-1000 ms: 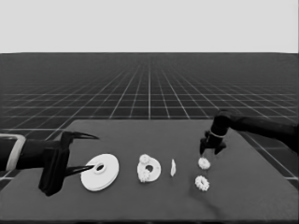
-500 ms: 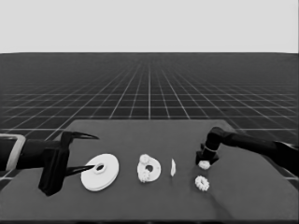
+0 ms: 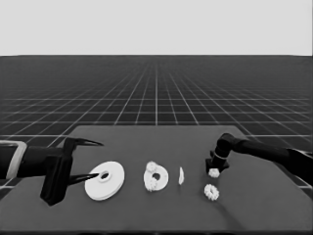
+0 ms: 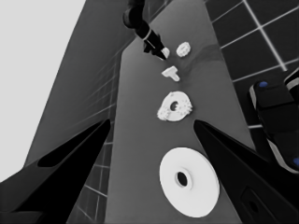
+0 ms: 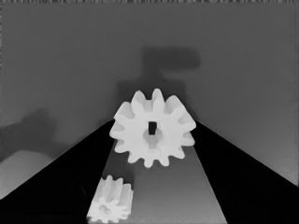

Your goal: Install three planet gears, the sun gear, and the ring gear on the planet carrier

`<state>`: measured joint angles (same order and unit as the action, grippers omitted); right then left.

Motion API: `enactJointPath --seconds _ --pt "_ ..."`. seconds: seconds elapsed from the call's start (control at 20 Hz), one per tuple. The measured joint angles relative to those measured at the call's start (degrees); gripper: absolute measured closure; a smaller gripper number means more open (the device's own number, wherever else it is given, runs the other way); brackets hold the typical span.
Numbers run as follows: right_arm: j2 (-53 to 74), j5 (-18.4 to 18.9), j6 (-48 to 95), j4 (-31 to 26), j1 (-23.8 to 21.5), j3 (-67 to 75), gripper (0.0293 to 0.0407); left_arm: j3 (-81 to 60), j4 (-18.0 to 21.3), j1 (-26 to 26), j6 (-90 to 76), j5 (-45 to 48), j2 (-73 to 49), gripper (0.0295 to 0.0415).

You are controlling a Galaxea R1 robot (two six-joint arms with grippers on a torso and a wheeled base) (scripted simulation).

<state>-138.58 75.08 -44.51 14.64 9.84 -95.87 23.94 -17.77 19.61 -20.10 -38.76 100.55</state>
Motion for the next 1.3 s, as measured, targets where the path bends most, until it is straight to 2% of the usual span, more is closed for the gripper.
enactJointPath --seconds 0.05,0.15,0.4,0.5,0.55,0.65,0.8,1.0,1.1,1.3 --pt "2.24 3.57 -1.79 -2.35 -3.47 4.83 0.0388 0.0 0.0 0.0 0.0 0.0 0.0 0.0326" --pt "3.67 6.75 -2.71 -5.34 -8.43 7.65 0.0388 0.0 0.0 0.0 0.0 0.0 0.0 0.0326" --pt "3.95 8.25 -2.84 -7.01 -10.69 8.21 0.0388 0.0 0.0 0.0 0.0 0.0 0.0 0.0326" --pt "3.96 8.32 -2.83 -7.09 -10.78 8.21 0.0388 0.0 0.0 0.0 0.0 0.0 0.0 0.0326" --pt "-1.44 10.42 -20.08 -4.91 -10.65 15.72 0.0388 0.0 0.0 0.0 0.0 0.0 0.0 0.0326" --pt "-18.81 12.4 -31.72 -4.27 -10.44 13.84 0.0388 0.0 0.0 0.0 0.0 0.0 0.0 0.0326" --pt "-27.14 12.64 -32.78 -4.35 -10.37 7.34 0.0388 0.0 0.0 0.0 0.0 0.0 0.0 0.0326" --pt "-28.86 12.65 -32.66 -4.38 -10.34 5.38 0.0388 0.0 0.0 0.0 0.0 0.0 0.0 0.0326" --pt "-29.86 10.83 -30.7 1.21 -4.49 2.02 0.0388 0.0 0.0 0.0 0.0 0.0 0.0 0.0326" --pt "-30.64 9.6 -29.33 3.58 -1.89 -0.43 0.0388 0.0 0.0 0.0 0.0 0.0 0.0 0.0326"
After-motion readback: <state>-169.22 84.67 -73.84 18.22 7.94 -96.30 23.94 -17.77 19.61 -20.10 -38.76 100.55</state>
